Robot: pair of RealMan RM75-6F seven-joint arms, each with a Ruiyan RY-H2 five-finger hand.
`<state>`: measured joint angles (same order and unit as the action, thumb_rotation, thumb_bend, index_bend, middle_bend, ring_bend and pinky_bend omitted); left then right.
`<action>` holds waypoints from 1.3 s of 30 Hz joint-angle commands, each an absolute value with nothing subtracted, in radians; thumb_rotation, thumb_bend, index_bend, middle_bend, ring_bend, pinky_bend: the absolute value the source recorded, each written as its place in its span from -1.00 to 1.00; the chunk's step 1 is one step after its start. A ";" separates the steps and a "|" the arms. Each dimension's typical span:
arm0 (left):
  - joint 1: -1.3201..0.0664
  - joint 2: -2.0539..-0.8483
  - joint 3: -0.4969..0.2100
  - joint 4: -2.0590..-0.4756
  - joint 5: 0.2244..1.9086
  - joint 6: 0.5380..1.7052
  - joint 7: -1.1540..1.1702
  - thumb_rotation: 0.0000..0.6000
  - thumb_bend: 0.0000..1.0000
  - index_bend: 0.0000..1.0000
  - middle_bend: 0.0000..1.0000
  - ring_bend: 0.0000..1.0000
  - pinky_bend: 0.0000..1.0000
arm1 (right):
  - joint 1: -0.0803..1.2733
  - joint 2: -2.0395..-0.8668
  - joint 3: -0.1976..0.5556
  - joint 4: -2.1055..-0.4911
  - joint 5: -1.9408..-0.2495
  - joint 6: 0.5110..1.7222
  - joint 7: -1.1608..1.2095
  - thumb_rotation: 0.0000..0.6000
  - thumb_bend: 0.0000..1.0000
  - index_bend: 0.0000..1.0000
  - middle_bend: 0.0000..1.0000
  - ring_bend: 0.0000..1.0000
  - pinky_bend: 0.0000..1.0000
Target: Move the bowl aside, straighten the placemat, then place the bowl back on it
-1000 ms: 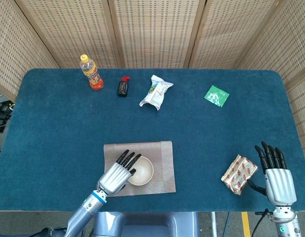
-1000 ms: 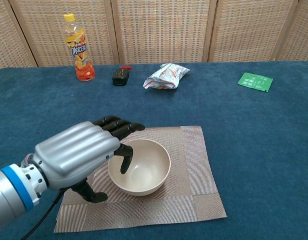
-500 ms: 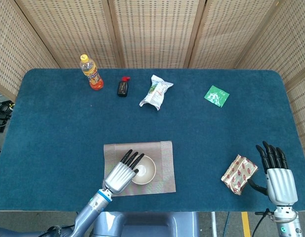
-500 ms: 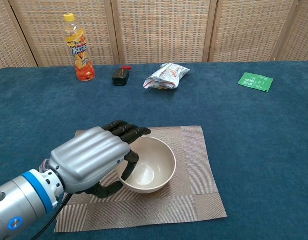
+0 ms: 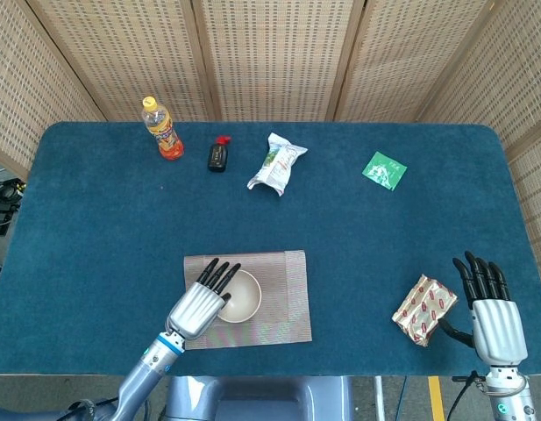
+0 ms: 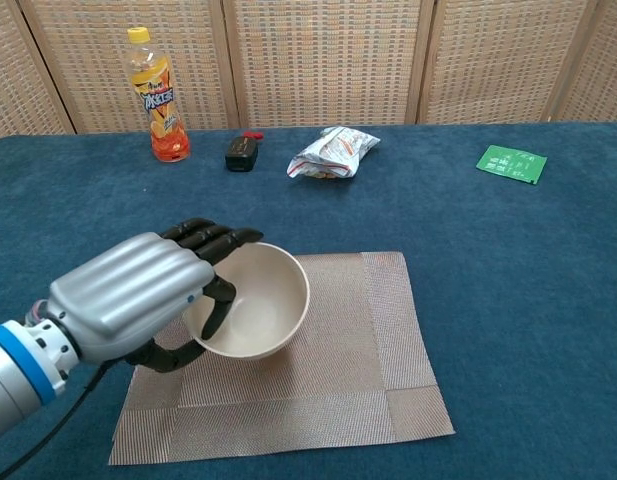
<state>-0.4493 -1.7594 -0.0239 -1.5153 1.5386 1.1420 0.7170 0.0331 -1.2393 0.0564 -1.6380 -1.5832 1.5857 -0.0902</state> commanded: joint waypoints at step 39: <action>-0.199 -1.453 0.113 -1.151 1.577 1.367 0.170 1.00 -0.20 0.24 -1.00 -1.00 -1.00 | 0.035 -1.259 0.039 -1.644 -1.600 1.568 -0.144 1.00 -0.80 -1.00 -1.00 -1.00 -1.00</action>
